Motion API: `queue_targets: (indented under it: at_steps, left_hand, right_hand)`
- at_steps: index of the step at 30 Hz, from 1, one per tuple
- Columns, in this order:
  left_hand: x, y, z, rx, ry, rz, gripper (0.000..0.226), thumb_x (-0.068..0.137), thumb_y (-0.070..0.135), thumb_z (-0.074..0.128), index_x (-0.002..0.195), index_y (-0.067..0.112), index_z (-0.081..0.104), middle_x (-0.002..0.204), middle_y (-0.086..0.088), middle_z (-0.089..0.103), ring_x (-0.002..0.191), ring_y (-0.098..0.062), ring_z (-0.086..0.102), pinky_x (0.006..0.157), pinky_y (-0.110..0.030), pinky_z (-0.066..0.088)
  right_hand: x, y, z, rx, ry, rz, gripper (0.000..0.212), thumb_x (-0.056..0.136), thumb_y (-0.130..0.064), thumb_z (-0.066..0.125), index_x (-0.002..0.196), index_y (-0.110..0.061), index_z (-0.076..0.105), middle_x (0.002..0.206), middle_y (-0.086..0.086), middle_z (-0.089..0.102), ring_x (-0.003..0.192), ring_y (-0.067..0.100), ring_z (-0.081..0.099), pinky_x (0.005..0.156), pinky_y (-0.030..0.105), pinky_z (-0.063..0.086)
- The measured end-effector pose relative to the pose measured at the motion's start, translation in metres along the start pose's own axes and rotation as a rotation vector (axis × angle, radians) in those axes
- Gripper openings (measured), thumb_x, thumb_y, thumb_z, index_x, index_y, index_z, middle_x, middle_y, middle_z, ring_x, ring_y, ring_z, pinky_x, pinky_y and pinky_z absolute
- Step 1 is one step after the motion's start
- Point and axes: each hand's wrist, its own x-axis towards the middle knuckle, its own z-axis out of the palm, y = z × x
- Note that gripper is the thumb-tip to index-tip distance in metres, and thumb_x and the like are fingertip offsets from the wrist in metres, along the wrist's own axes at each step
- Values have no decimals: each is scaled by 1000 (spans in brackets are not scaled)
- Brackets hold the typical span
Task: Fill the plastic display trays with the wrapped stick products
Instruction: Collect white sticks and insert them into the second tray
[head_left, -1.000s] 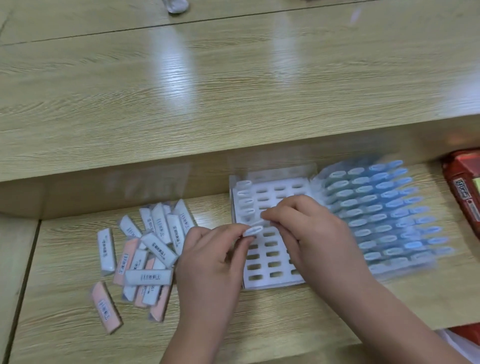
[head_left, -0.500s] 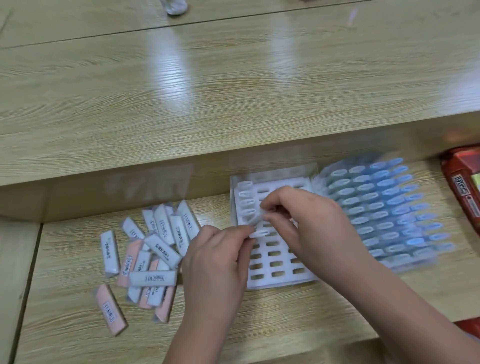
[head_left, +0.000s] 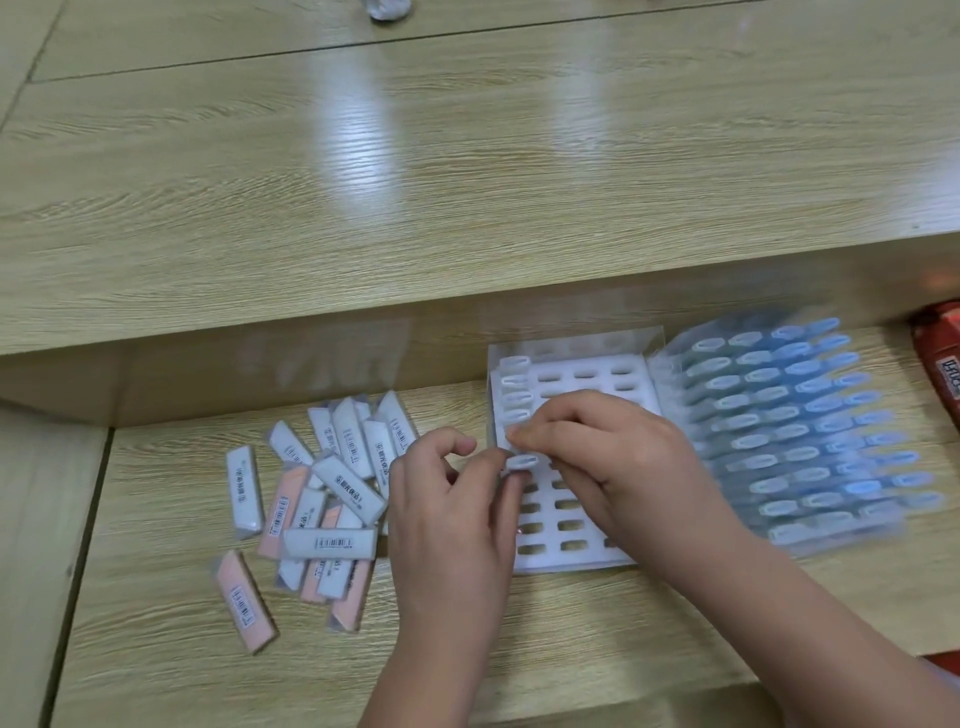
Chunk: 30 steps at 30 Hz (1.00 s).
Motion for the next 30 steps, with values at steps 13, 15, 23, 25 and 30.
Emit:
queue_targets:
  at_steps: [13, 15, 23, 25, 30]
  left_hand:
    - [-9, -7, -29, -250, -83, -72, 35, 93, 51, 56, 117, 29, 69, 114, 29, 48, 113, -1, 52, 91, -15, 45]
    - [-23, -22, -46, -217, -41, -68, 35, 93, 52, 54, 118, 31, 68, 116, 28, 51, 115, -2, 52, 93, -13, 44]
    - [-77, -95, -96, 5, 118, -329, 34, 86, 42, 67, 111, 19, 74, 116, 8, 52, 99, -26, 62, 80, -37, 51]
    - [-76, -101, -101, 38, 36, -418, 43, 84, 40, 70, 123, 24, 66, 122, 8, 47, 102, -26, 61, 77, -38, 52]
    - [-70, -107, -103, 84, -15, -613, 61, 84, 52, 60, 136, 22, 47, 123, -3, 45, 96, -29, 60, 73, -41, 48]
  right_hand:
    - [-17, -5, 11, 267, 139, 264, 38, 91, -6, 68, 120, -32, 68, 108, -23, 68, 100, -3, 65, 85, 13, 51]
    - [-22, -11, 2, 245, 155, 287, 39, 90, -11, 68, 119, -36, 65, 108, -27, 67, 100, -5, 65, 85, 9, 49]
    - [-50, -92, 33, 159, -23, 255, 34, 83, -35, 66, 116, -38, 61, 109, -23, 59, 86, -8, 63, 73, 15, 52]
    - [-45, -109, 60, 96, -197, 280, 48, 88, -41, 65, 134, -33, 52, 124, -16, 51, 94, 0, 61, 76, 25, 55]
    - [-26, -125, 102, -68, -228, 487, 67, 93, -51, 55, 149, -26, 28, 130, -2, 33, 105, 16, 57, 77, 26, 51]
